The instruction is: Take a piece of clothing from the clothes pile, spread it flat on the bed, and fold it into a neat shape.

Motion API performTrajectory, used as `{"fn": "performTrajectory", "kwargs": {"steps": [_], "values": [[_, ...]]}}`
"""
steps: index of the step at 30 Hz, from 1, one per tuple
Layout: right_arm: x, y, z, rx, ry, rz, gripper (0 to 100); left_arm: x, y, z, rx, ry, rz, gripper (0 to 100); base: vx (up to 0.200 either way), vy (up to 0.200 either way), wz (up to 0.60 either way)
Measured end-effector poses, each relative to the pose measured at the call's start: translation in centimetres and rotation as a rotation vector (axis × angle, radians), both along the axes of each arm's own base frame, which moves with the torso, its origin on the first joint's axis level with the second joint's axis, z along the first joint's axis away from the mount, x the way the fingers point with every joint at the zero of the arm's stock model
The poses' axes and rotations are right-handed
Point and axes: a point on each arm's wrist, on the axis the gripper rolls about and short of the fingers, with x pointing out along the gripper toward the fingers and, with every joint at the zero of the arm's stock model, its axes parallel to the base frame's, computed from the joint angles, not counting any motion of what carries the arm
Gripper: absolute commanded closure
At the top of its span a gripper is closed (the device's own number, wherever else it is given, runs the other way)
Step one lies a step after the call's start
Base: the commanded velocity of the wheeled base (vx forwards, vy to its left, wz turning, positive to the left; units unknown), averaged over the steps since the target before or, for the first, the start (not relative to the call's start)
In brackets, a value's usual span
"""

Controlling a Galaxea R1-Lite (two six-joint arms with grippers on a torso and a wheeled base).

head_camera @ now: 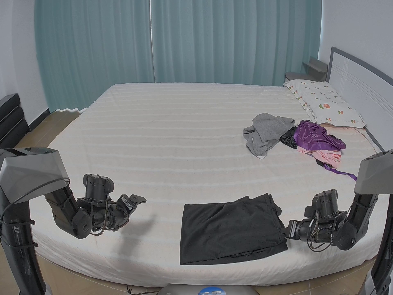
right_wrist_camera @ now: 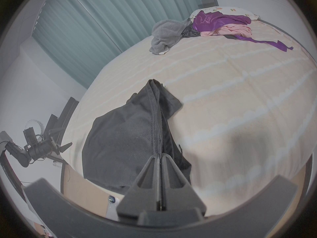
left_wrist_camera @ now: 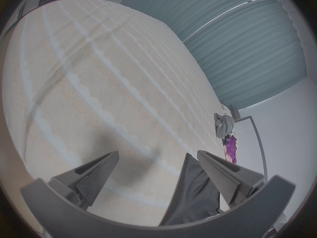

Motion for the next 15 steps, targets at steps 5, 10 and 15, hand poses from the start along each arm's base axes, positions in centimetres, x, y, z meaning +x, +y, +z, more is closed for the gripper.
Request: {"fn": "performTrajectory", "kwargs": {"steps": [5,10,15], "values": [[-1.0,-0.3,0.9,-0.041,0.039,0.04,100,0.1,0.0,0.0,0.0,-0.002,0.0,0,0.0,0.0,0.0],[-1.3,-1.0,1.8,-0.062,0.024,0.069,100,0.1,0.0,0.0,0.0,-0.002,0.0,0,0.0,0.0,0.0],[-1.4,-1.6,2.0,-0.063,0.019,0.081,100,0.1,0.0,0.0,-0.001,-0.001,0.001,0,0.0,0.0,0.0]]}}
